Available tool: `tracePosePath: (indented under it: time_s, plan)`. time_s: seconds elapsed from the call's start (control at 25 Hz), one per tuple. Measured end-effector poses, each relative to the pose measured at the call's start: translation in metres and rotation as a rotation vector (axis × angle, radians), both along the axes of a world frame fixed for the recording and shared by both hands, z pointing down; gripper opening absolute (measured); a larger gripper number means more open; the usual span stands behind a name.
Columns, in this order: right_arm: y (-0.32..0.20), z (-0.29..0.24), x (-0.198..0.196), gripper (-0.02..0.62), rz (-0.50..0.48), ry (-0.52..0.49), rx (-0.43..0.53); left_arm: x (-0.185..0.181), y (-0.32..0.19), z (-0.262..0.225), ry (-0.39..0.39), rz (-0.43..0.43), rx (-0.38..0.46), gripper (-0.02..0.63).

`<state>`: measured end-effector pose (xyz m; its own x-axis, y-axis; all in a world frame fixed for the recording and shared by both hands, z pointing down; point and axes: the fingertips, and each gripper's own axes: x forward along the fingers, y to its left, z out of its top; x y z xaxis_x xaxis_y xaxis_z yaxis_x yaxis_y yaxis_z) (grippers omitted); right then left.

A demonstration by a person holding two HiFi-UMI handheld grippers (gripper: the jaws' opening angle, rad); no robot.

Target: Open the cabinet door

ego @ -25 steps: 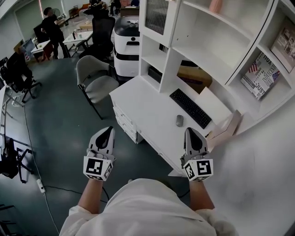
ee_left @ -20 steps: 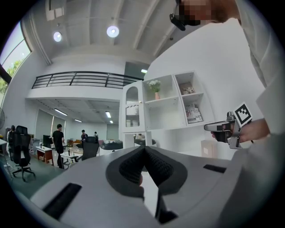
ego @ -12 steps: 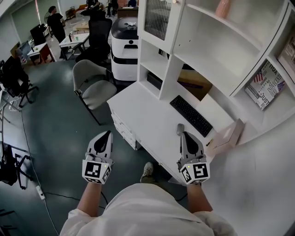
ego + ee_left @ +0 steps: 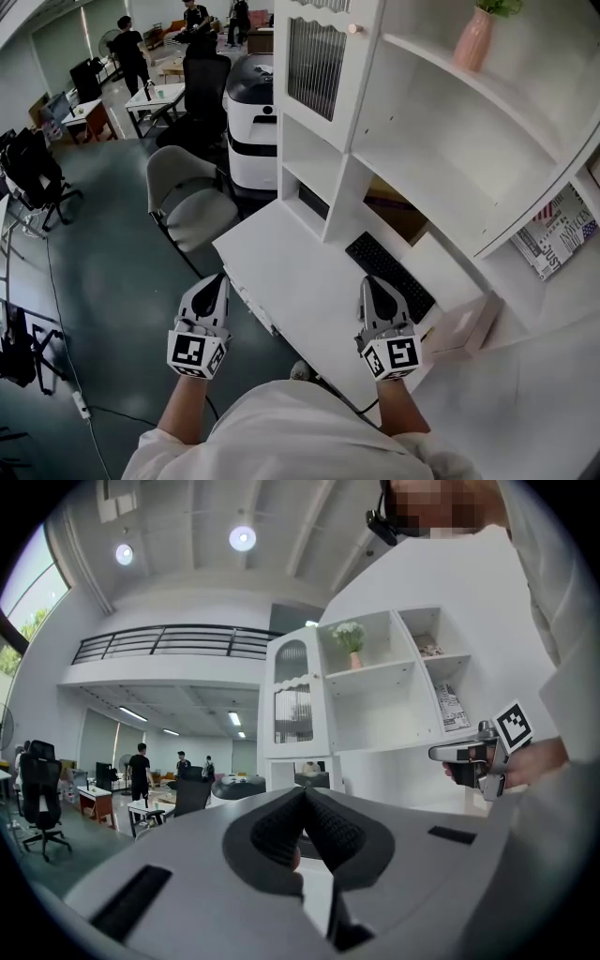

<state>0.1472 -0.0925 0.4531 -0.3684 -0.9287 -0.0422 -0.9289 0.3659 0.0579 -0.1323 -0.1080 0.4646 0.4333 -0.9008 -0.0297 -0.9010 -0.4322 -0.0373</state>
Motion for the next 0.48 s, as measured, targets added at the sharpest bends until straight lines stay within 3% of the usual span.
tracePosePath:
  time_s: [0.28,0.48]
  plan:
    - [-0.047,0.001,0.024,0.003,-0.009,0.001,-0.009,0.035,-0.056,-0.005,0.007,0.021,-0.003,0.0]
    - [-0.073,0.007,0.013,0.003,-0.011,0.015,-0.032,0.039,-0.087,-0.008,0.02,0.053,0.012,0.0]
